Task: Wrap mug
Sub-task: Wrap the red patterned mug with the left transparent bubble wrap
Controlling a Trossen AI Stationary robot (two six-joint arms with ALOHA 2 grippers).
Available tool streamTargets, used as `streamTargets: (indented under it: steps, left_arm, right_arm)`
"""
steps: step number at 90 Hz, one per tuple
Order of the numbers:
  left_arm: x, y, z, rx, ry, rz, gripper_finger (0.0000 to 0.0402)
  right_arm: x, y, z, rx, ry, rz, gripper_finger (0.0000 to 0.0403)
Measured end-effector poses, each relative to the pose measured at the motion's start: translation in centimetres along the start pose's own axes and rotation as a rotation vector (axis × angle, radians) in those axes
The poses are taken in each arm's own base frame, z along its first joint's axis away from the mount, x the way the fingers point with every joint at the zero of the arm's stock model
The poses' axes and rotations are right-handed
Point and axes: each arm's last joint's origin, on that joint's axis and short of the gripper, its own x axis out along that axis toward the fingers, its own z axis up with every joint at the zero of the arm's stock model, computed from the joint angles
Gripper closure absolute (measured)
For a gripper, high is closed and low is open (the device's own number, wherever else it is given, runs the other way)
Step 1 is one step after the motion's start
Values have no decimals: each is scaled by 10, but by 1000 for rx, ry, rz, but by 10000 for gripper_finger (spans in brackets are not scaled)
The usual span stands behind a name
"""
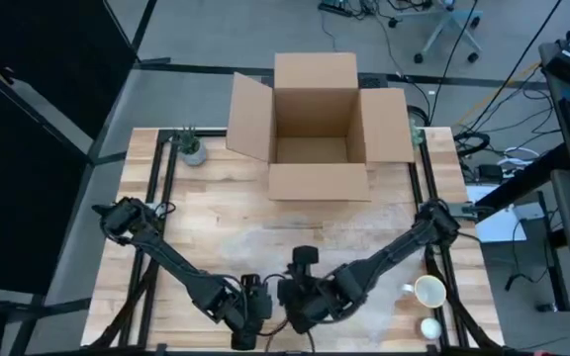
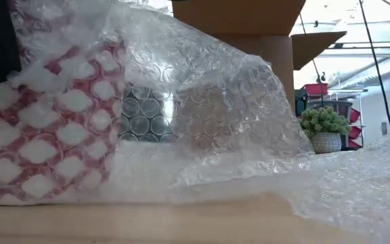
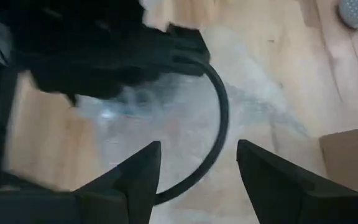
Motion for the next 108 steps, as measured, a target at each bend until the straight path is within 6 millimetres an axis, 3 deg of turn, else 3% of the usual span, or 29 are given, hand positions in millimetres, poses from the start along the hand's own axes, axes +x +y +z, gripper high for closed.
streamTargets:
  steps: [7,25,39,47,58,66,87,97,108]
  left_arm:
    - [0,0,0,1,-1,0,246]
    - [-1,0,0,17,-6,7,246]
    - [-1,0,1,18,-13,14,246]
    - [-1,0,1,18,-14,15,246]
    - [-1,0,1,19,-15,15,246]
    - [-1,0,1,19,-15,16,246]
    - [-1,0,1,17,-19,16,246]
    - [-1,-1,2,15,-32,17,246]
    - [-1,-2,4,9,-53,7,246]
  right_arm:
    - [-12,-7,-4,28,17,-36,206]
    - [-73,-22,-19,73,-25,-93,206]
    - [-93,-23,-39,142,-44,-212,206]
    - [-74,-9,-58,154,-24,-249,206]
    - [-23,17,-88,203,-32,-223,206]
    - [7,30,-99,277,-129,-142,206]
    - [32,35,-77,378,-526,109,206]
    - [50,25,-71,393,-642,218,206]
    - [68,12,-64,423,-696,222,206]
